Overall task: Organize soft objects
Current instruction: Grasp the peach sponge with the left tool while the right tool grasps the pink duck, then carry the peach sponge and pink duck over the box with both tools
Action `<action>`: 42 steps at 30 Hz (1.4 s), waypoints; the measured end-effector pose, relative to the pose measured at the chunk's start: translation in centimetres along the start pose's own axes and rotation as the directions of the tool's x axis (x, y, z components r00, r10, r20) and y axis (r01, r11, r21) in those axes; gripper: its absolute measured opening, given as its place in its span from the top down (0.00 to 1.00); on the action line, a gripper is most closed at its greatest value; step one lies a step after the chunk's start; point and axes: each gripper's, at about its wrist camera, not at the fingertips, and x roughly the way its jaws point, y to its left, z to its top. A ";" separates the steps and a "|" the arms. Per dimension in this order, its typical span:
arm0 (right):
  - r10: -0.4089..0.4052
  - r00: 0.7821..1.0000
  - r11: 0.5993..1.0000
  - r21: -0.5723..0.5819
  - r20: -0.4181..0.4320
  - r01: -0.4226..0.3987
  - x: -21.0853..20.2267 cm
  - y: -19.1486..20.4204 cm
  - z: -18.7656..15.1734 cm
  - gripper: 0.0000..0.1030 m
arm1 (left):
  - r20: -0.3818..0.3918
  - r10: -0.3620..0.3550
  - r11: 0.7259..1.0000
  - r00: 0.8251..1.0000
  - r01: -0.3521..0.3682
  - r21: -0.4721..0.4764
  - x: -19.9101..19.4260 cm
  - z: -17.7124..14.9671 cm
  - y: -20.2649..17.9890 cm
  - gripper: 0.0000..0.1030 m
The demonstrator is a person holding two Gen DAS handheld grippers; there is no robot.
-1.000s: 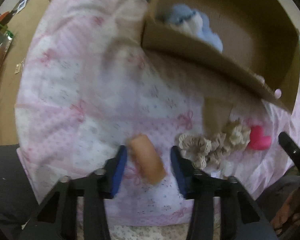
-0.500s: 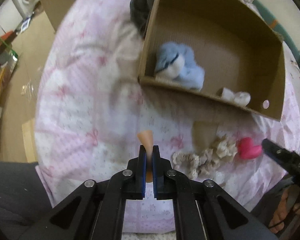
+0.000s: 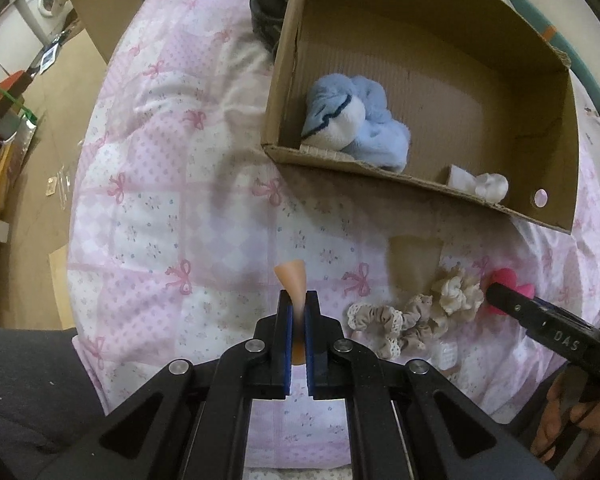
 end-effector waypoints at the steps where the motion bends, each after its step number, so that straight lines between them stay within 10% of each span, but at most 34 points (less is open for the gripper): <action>1: -0.007 1.000 1.000 -0.009 -0.001 0.007 0.1 0.1 0.0 0.28 | 0.005 0.003 1.000 1.000 -0.003 0.004 -0.1 0.0 0.0 0.95; 8: -0.039 0.999 0.997 -0.060 -0.006 0.039 0.9 1.8 -0.5 0.54 | 0.019 0.040 0.999 0.999 -0.040 -0.005 -0.3 0.0 0.4 0.95; 28: 0.071 0.992 0.992 -0.115 0.104 -0.059 -2.6 2.7 -1.3 0.55 | 0.056 0.108 0.994 0.993 -0.107 -0.029 -0.3 0.1 1.5 0.95; 42: 0.214 0.952 0.962 -0.217 0.221 -0.166 -7.6 3.6 -2.1 0.55 | 0.228 0.118 0.993 0.967 -0.115 -0.025 -5.3 0.1 1.1 0.95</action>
